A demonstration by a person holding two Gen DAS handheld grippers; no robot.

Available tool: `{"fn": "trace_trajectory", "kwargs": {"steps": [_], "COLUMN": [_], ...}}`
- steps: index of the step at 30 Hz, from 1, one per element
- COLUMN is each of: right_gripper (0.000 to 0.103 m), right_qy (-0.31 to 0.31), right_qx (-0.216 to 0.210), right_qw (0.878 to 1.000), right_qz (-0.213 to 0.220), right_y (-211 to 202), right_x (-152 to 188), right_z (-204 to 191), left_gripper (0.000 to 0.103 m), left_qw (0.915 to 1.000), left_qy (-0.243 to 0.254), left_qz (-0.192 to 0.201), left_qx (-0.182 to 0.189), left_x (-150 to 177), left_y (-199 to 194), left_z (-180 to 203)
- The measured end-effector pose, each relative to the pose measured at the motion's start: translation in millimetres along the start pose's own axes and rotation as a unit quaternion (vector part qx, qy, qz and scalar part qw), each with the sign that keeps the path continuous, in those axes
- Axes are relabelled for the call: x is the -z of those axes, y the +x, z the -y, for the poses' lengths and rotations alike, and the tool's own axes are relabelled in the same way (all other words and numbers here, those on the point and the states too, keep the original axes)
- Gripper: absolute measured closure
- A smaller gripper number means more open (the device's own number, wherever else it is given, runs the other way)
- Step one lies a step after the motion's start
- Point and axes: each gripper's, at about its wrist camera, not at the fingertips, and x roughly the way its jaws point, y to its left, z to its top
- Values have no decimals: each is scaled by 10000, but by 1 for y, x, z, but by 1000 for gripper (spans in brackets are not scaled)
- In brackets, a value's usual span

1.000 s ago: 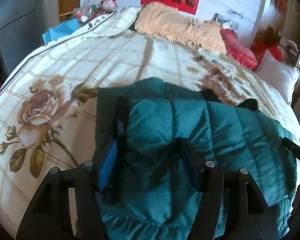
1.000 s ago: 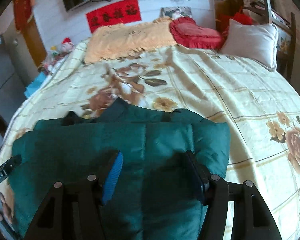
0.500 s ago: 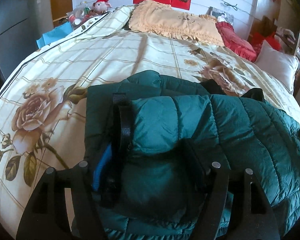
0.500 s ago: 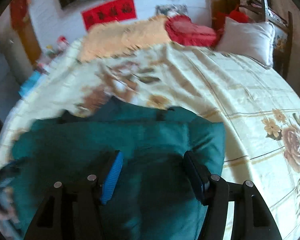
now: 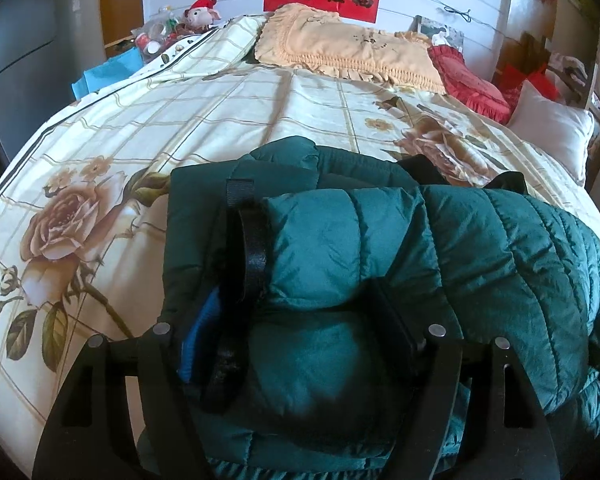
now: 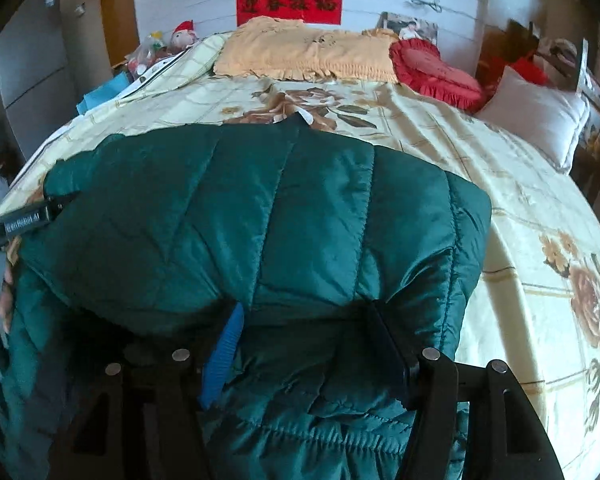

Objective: Fold large clothes

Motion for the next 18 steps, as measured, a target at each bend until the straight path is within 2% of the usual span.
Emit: {"fn": "trace_trajectory", "kwargs": {"steps": [2, 4, 7, 9, 10, 11, 14, 15, 18], "right_gripper": [42, 42, 42, 43, 50, 52, 49, 45, 45], "right_qy": [192, 546, 890, 903, 861, 841, 1106, 1254, 1438], "right_qx": [-217, -366, -136, 82, 243, 321, 71, 14, -13], "right_qw": [9996, 9975, 9946, 9952, 9958, 9959, 9936, 9919, 9894], "right_qz": [14, 279, 524, 378, 206, 93, -206, -183, -199], "right_y": [-13, -36, -55, -50, -40, -33, -3, -1, -8], "right_x": [-4, -3, 1, 3, 6, 7, 20, 22, 21], "right_z": [9, 24, 43, 48, 50, 51, 61, 64, 69], "left_gripper": [28, 28, 28, 28, 28, 27, 24, 24, 24], "left_qw": [10000, 9999, 9999, 9999, 9999, 9999, 9998, 9999, 9999], "left_qy": [-36, -69, -75, -67, -72, -76, -62, -60, -47], "left_qz": [-4, 20, 52, 74, 79, 80, 102, 102, 60], "left_qx": [45, 88, 73, 58, 69, 79, 129, 125, 99], "left_x": [1, 2, 3, 4, 4, 5, 6, 6, 7], "left_y": [0, 1, 1, 1, 1, 1, 2, 1, -2], "left_z": [-1, -2, -2, -1, -1, -1, 0, 0, 0]}}
